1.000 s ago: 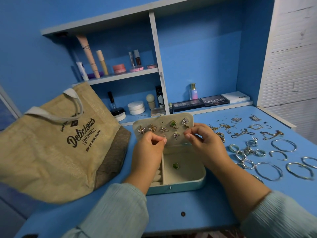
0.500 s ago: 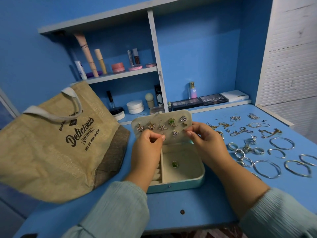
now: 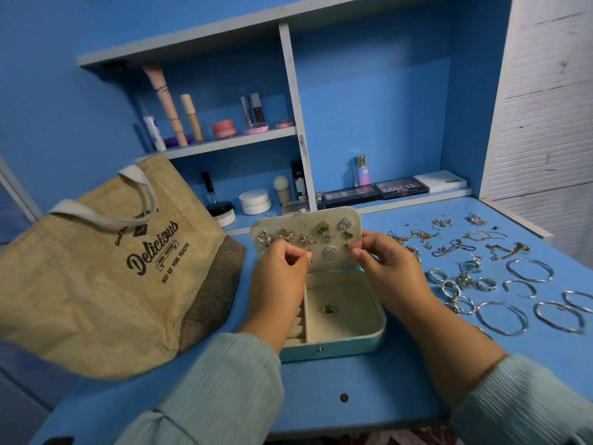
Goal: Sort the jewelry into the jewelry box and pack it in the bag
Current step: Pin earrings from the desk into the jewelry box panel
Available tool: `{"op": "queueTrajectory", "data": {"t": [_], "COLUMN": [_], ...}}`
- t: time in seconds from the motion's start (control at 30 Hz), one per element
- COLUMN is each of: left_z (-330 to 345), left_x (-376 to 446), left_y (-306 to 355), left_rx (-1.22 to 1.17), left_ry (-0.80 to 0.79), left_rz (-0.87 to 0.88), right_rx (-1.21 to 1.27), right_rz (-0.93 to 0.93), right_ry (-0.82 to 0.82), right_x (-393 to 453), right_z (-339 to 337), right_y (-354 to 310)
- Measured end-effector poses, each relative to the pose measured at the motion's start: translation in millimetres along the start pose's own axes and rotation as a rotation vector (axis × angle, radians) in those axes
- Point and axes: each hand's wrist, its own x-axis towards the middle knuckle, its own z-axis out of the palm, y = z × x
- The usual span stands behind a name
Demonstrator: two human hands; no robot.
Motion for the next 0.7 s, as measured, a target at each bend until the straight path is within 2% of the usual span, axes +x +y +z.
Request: {"op": "queueTrajectory", "data": {"t": [0.43,0.57,0.7], "left_z": [1.8,-0.7,-0.1], "left_x": [4.5,7.7,6.8], "left_y": [-0.7,-1.8,-7.1], "left_rx": [0.316,0.451,0.627], "left_ry": [0.070,0.083,0.312], "left_rz": [0.246,0.372,0.579], "right_rx": [-0.023,-0.021,-0.034], "right_rz": [-0.024,-0.030,-0.030], "right_ry": [-0.015,-0.010,-0.013], "right_x": [0.6,0.4,1.0], "right_z": [-0.3,-0.4,-0.2], "right_y": [0.9,1.3,1.8]}}
